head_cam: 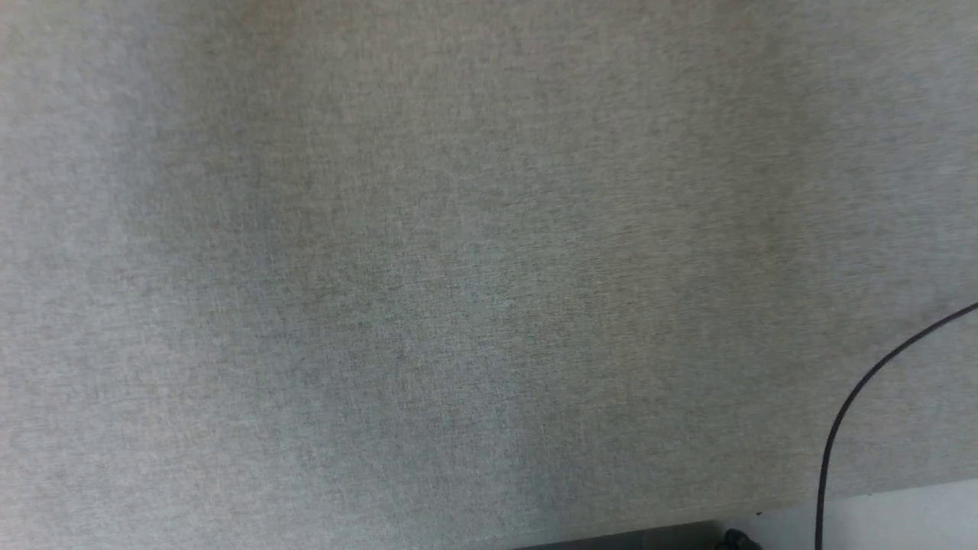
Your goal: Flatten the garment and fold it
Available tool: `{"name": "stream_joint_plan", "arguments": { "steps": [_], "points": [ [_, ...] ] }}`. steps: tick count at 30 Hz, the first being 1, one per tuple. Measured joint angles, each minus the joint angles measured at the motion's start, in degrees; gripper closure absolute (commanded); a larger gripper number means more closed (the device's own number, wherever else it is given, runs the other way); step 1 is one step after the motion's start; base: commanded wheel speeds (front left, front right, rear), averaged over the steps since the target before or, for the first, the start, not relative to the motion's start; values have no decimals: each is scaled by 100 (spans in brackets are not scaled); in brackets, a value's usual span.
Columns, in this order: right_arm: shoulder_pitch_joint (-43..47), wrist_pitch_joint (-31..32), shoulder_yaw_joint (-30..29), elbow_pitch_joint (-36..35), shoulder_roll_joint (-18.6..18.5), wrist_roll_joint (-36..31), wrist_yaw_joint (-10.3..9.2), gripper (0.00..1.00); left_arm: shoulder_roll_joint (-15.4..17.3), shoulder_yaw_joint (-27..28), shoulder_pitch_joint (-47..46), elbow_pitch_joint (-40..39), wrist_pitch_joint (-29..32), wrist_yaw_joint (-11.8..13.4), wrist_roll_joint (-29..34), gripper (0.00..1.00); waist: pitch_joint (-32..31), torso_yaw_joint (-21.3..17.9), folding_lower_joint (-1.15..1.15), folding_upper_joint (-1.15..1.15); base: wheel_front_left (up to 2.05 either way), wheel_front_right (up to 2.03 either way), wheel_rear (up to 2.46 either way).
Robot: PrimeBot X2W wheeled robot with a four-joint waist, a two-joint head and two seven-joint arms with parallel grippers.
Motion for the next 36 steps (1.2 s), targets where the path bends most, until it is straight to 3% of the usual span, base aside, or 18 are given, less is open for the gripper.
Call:
{"name": "stream_joint_plan", "arguments": {
  "steps": [7,16,19,26,29,36],
  "points": [
    [341,-651,64,750,255,-114,-1,100,-298,-248,664,333,-213,-94,14,100,334,208,0,0,0,0,0],
    [1886,-1369,431,1198,437,-71,-1,100,-413,-341,3239,-63,-258,-46,-141,100,120,569,-2,0,0,0,0],
    [2581,-1524,805,1101,376,-171,0,100,-398,-367,4201,-197,-258,2,-274,100,-118,638,-2,0,0,0,0],
    [4080,-1607,1451,749,120,-48,-1,100,63,-749,6002,-641,-10,9,-386,100,-851,736,-3,0,0,0,0],
    [4625,-1596,1563,650,-14,126,-1,100,313,-811,6681,-1003,169,123,-482,100,-1188,771,-3,0,0,0,0],
    [5811,-1489,1572,335,-338,541,-1,100,805,-1082,8044,-1882,1080,203,-965,100,-1937,873,-3,0,0,0,0]
  ]
}}
